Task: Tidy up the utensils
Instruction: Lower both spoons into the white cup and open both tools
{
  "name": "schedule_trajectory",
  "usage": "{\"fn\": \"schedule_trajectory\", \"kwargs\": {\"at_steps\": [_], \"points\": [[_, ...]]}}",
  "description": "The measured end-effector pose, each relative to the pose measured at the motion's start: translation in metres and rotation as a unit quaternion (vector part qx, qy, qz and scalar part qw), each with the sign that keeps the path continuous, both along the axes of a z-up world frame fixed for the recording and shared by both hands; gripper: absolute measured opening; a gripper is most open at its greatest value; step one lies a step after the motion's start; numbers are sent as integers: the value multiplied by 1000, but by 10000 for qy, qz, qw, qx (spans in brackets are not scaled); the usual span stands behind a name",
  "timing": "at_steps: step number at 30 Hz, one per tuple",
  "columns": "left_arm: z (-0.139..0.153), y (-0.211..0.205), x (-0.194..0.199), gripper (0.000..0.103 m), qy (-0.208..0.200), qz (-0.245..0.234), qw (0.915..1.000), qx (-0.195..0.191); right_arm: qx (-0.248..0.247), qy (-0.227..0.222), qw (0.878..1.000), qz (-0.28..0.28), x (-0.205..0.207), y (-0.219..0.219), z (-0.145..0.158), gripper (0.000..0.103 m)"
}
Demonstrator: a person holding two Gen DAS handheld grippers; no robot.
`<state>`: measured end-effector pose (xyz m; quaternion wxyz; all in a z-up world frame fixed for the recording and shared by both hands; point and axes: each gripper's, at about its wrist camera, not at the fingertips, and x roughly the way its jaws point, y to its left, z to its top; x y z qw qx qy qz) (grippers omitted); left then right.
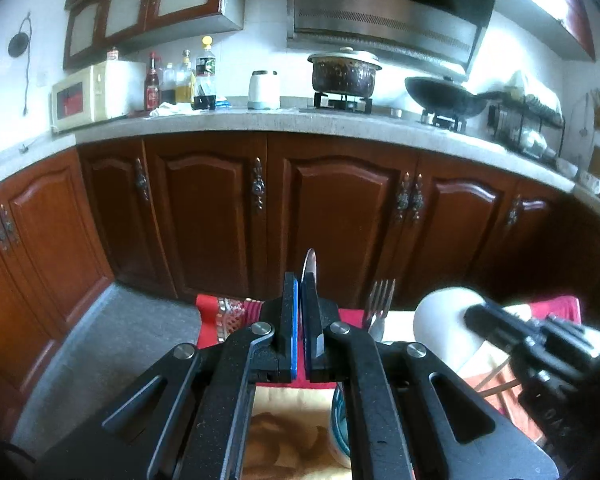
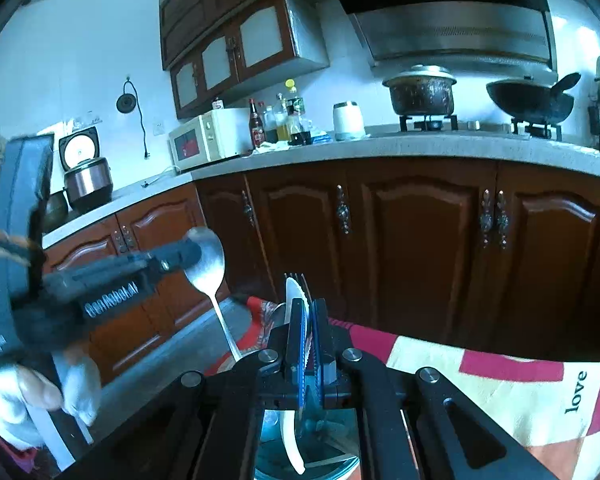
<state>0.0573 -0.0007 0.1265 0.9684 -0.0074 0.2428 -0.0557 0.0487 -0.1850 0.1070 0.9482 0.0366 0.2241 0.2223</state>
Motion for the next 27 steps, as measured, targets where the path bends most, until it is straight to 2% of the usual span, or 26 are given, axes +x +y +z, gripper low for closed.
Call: {"fn": "schedule_trajectory", "kwargs": {"at_steps": [15,21,27], "points": [[-21,-9,-12,0,228,-112,9997,57,-688,266,9969,274,-29,5,-17,3],[-27,-17,-16,1,388,-206,9990,91,-1289,414,9901,373,-33,17,-19,3],[-25,-16,-18,1,586,-255,9979,-99,-1152,794,9891,468,-28,9,-16,3]]}}
